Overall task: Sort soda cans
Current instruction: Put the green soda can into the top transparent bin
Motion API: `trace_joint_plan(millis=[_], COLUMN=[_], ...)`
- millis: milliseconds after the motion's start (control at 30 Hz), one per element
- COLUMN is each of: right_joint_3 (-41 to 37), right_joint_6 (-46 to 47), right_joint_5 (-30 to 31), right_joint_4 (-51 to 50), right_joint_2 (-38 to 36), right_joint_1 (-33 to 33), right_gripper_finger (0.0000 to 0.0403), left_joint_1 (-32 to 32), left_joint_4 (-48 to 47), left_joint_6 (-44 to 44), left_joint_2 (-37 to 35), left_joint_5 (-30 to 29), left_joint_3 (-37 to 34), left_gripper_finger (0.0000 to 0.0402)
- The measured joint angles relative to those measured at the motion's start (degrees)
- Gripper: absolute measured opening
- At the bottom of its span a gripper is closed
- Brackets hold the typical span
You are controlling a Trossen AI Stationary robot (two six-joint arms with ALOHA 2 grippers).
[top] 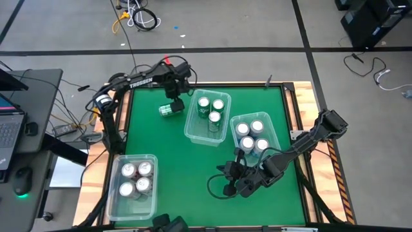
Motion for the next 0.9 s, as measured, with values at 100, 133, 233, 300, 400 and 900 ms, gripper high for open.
trace_joint_plan(millis=[100,133,233,300,400,900], right_joint_3=[0.0,0.0,0.0,0.0,0.0,0.0], right_joint_6=[0.0,-0.3,-1.2,-1.4,-1.5,-1.5], right_joint_5=[0.0,0.0,0.0,0.0,0.0,0.0], right_joint_4=[0.0,0.0,0.0,0.0,0.0,0.0], right_joint_2=[0.0,0.0,0.0,0.0,0.0,0.0], right_joint_1=[0.0,0.0,0.0,0.0,0.0,-0.1], right_gripper_finger=[0.0,0.0,0.0,0.0001,0.0001,0.0001], left_joint_1=[0.9,1.1,1.3,1.2,1.2,1.3], left_joint_4=[1.6,2.0,1.9,1.0,0.9,5.6], left_joint_6=[0.2,0.2,1.6,2.9,4.1,6.1], left_joint_2=[0.0,0.0,0.0,0.0,0.0,0.0], left_joint_5=[0.0,-0.1,-0.1,-1.0,-3.6,-2.8], left_joint_3=[-1.2,-1.6,-2.4,-3.0,-3.8,-10.2], left_gripper_finger=[0.0281,0.028,0.028,0.028,0.028,0.028])
